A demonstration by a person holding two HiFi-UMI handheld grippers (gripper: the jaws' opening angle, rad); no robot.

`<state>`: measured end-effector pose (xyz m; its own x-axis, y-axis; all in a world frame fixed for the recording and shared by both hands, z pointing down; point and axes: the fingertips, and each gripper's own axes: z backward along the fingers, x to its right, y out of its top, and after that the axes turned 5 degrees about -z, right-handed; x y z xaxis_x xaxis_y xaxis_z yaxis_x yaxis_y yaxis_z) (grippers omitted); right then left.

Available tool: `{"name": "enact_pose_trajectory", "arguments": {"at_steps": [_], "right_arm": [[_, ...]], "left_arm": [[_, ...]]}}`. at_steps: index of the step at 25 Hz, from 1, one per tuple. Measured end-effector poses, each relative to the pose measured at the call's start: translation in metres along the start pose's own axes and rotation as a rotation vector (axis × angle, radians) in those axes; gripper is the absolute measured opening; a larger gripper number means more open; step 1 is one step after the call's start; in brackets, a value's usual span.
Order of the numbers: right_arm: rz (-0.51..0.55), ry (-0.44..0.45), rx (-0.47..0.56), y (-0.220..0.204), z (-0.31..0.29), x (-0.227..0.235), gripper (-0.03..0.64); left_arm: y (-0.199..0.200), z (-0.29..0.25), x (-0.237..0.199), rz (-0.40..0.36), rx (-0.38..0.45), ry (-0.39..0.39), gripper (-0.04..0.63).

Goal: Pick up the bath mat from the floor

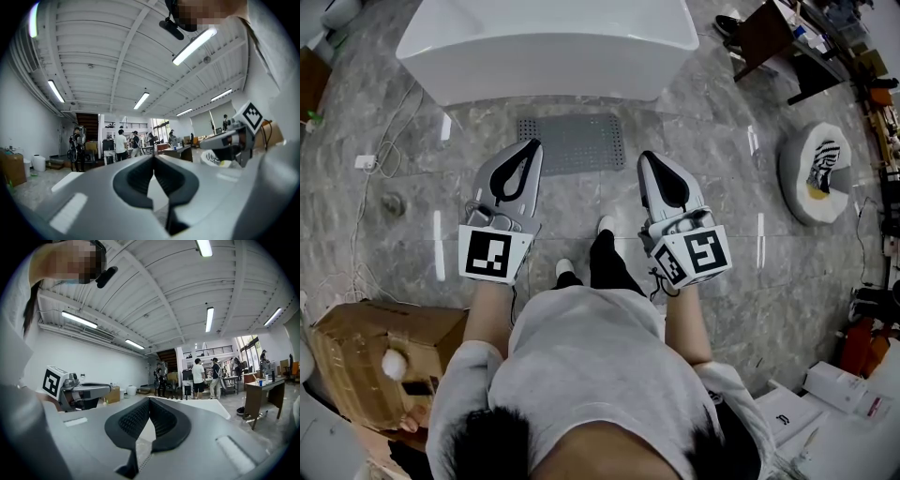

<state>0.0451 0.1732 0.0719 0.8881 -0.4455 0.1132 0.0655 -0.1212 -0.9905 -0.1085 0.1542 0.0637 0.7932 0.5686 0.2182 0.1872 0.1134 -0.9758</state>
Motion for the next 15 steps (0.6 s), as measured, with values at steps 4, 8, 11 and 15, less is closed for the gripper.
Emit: {"name": "enact_pose_trajectory", "arguments": {"at_steps": [4,8,11,15], "right_arm": [[0.004,0.015,-0.001,0.003,-0.015,0.021,0.002],[0.006,0.029,-0.001,0.009,-0.034,0.044,0.002],[0.012,0.044,0.001,0.014,-0.047,0.064,0.002],[0.019,0.063,0.001,0.022,-0.062,0.091,0.002]], "left_arm": [[0.000,-0.024,-0.004,0.002,-0.004,0.016,0.002],[-0.001,-0.050,-0.009,0.002,-0.012,0.030,0.002],[0.001,-0.073,-0.010,0.002,-0.010,0.044,0.002],[0.004,-0.101,-0.009,-0.005,-0.008,0.059,0.002]]}}
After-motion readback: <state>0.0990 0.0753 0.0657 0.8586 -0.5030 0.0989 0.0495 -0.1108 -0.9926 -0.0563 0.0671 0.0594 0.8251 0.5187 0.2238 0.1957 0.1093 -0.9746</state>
